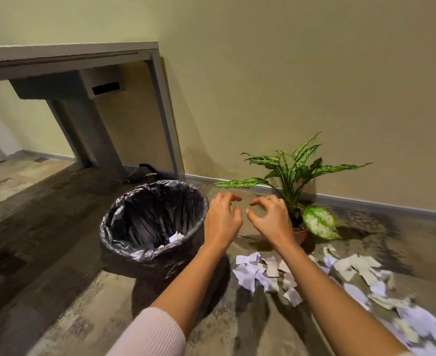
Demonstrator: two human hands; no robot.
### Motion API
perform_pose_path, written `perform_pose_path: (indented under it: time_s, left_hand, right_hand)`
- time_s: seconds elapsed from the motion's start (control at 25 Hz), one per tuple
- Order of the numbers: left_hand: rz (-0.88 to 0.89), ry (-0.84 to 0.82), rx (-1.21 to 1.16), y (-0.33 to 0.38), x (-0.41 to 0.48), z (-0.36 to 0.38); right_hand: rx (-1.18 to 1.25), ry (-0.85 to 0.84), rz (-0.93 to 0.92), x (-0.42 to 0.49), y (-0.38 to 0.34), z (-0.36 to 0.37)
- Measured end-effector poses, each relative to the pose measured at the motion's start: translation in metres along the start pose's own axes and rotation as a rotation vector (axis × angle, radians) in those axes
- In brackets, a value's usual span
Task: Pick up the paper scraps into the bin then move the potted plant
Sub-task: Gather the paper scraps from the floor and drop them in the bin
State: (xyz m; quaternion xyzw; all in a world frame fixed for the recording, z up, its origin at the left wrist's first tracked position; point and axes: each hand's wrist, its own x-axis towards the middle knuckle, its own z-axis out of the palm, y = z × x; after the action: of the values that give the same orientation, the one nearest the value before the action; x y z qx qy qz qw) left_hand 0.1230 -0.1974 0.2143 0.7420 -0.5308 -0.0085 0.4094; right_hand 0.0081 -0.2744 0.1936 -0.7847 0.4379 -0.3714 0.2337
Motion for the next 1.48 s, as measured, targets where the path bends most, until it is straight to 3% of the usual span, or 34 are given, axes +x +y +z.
perform_pose_path:
  time_s: [0.36, 0.44, 0.64, 0.88, 1.0, 1.08, 1.28, 1.48]
  left_hand:
    - [-0.096, -0.326, -0.027, 0.027, -0.09, 0.136]
    - [-0.143, -0.457, -0.012, 0.032, -0.114, 0.163]
    - [-0.131, -0.825, 0.071, 0.045, -0.169, 0.215]
    - [-0.113, -1.027, 0.156, 0.067, -0.201, 0.251]
    - [-0.081, -0.991, 0.187, 0.074, -0.212, 0.266]
    - [-0.053, -0.936, 0.218, 0.076, -0.221, 0.274]
    - [-0.041, -0.891, 0.165, 0.065, -0.234, 0.277]
    - [-0.029, -0.921, 0.165, 0.068, -0.231, 0.267]
  right_hand:
    - [-0.23, 0.13, 0.138, -0.098, 0.151, -0.073]
    - [-0.302, 0.086, 0.198, -0.122, 0.183, -0.085]
    - [-0.429, -0.225, 0.498, -0.179, 0.251, -0.112]
    - [-0.357, -0.206, 0.712, -0.217, 0.289, -0.134]
    - [-0.25, -0.155, 0.806, -0.239, 0.292, -0.134]
    - [-0.246, -0.225, 0.794, -0.262, 0.293, -0.133]
    - [-0.307, -0.424, 0.552, -0.298, 0.296, -0.136]
    - [-0.419, -0.518, 0.472, -0.303, 0.287, -0.141]
